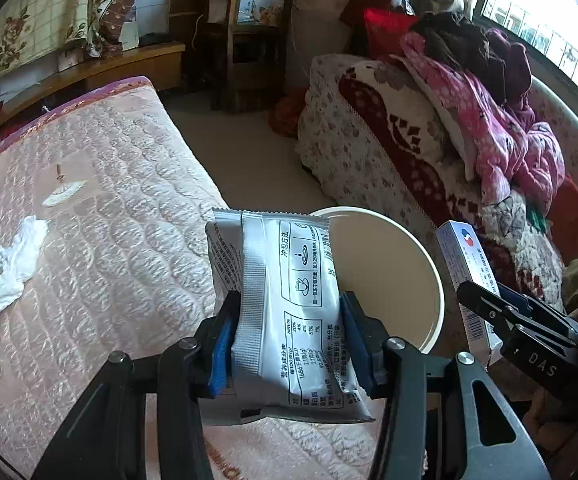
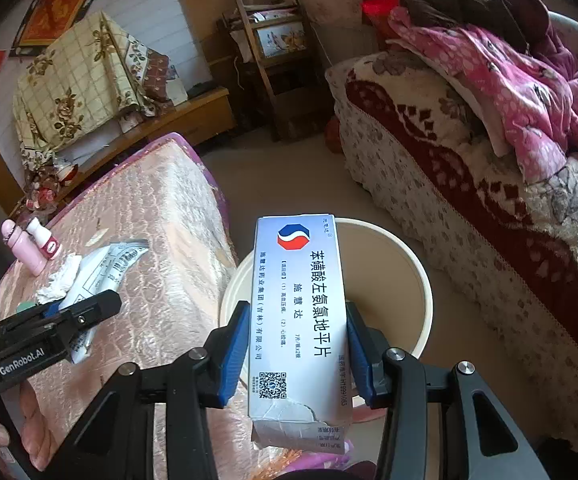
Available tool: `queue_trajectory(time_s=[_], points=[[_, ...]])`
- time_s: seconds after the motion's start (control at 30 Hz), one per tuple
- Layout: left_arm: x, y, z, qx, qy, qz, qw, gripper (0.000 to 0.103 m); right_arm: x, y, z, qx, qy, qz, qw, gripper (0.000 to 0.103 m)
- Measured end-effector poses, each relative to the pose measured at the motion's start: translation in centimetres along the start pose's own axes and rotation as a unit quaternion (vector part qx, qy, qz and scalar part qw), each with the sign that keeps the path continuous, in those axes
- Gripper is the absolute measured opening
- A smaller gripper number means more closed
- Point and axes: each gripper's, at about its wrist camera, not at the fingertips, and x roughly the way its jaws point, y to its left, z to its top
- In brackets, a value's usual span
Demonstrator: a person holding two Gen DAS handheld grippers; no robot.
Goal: Collect trash
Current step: 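Carry the silver packet and white pill box over the white bucket, then open both tools to drop the packet and pill box into the bucket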
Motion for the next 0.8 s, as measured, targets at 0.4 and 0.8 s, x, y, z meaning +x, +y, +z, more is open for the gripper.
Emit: queue_trajectory(time_s=[0.4,0.8], points=[[3.0,-1.5,1.1,0.004,0.017,-0.009,0.9998,0.051,2.2,-1.0,0.4,-0.001,0.012,-0.016,1.0,0.048],[4.7,-2.3,1.9,0.004,0.021,-0.025,0.9995,0.053,4.5,-2.6,1.0,0.018,0.02,-0.036,0.999,0.05]])
